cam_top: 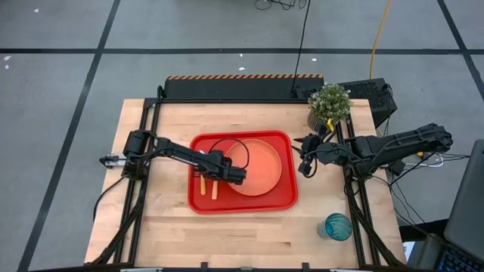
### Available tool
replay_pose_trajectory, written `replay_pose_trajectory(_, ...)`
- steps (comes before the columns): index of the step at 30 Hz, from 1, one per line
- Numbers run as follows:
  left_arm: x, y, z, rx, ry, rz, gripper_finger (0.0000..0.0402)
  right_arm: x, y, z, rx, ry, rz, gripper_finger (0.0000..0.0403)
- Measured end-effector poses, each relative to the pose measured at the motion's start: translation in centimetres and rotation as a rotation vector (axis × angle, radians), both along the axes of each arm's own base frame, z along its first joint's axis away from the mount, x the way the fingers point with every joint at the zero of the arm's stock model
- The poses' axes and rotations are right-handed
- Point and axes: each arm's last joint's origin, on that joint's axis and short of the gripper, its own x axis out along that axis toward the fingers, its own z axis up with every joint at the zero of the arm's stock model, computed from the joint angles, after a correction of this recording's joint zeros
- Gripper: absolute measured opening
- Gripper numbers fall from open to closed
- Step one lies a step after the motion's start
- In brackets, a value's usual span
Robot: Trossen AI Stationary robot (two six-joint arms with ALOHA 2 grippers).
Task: Pick and place plate/cup/fork/spoon on tray
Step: Adjust the light orange fork on the orange serving tray
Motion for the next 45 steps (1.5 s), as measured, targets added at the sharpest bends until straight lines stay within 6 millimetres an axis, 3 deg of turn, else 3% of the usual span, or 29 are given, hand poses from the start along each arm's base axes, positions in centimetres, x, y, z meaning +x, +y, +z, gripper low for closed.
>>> replay_pose_trajectory(14, 0.1, 1.0, 0.0, 0.033, -0.013, 0.030, 0.0149, 0.0, 0.0, 0.0, 0.000, 0.000, 0.000, 0.0110)
replay_pose_trajectory(28, 0.0, -0.6, 0.0, -0.087, 0.012, -0.067, 0.0148, 0.0, 0.0, 0.0, 0.000, 0.000, 0.000, 0.0110)
replay_pose_trajectory(32, 0.1, -0.6, 0.0, -0.093, 0.013, -0.085, 0.0124, 0.0, 0.0, 0.0, 0.000, 0.000, 0.000, 0.0110)
replay_pose_trajectory(41, 0.0, -0.5, 0.0, -0.098, 0.023, -0.101, 0.0019, 0.0, 0.0, 0.0, 0.000, 0.000, 0.000, 0.0110)
replay_pose_trajectory(45, 0.1, -0.2, 0.0, -0.102, 0.023, -0.091, 0.0019, 0.0, 0.0, 0.0, 0.000, 0.000, 0.000, 0.0110)
